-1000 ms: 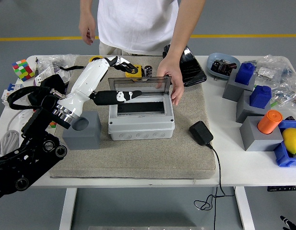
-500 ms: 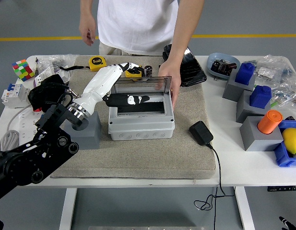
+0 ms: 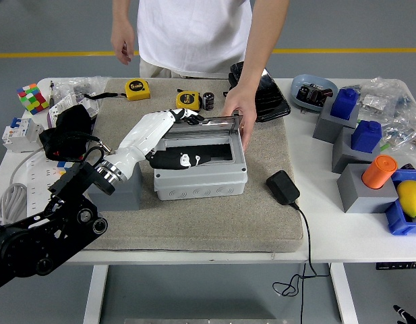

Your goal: Fetch the battery,place it into the box,close the lid of the box

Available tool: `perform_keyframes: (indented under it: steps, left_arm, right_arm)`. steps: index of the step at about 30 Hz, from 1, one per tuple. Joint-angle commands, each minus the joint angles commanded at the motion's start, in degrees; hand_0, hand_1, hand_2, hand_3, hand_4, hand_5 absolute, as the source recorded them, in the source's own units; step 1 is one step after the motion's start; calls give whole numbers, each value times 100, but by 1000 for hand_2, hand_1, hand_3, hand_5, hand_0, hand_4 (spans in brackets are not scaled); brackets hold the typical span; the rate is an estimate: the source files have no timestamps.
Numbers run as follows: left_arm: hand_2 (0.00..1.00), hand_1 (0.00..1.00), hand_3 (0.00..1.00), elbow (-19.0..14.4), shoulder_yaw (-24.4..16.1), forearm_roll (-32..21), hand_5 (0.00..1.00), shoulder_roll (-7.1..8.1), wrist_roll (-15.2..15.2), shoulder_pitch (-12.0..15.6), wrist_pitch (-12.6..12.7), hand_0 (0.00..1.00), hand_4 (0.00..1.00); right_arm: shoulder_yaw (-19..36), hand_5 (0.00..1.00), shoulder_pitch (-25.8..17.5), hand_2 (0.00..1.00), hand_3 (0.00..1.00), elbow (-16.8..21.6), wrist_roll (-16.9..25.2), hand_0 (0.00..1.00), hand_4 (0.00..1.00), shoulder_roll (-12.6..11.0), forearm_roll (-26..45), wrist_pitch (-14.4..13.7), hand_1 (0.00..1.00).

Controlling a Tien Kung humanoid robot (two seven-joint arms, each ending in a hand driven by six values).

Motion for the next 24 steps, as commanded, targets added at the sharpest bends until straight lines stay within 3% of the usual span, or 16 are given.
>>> perform_keyframes:
  steps: [5,14,24]
  left_arm:
    - [596,557,682,-240,103,-114,618,101,6,107,5,490,998]
    - [593,558,680,-153,299,-559,628,145,40,145,-59,490,998]
    - [591,559,680,-284,287,-607,630,170,33,193,-76,490,998]
  right_arm:
    - [-2,457,-3,602,549,2,2,662,956,-6,-8,5,618]
    - [2,456,-2,602,549,-2,-3,661,956,-8,-9,5,618]
    - [-13,457,-16,602,549,-10,-9,660,956,3,-19,5,619]
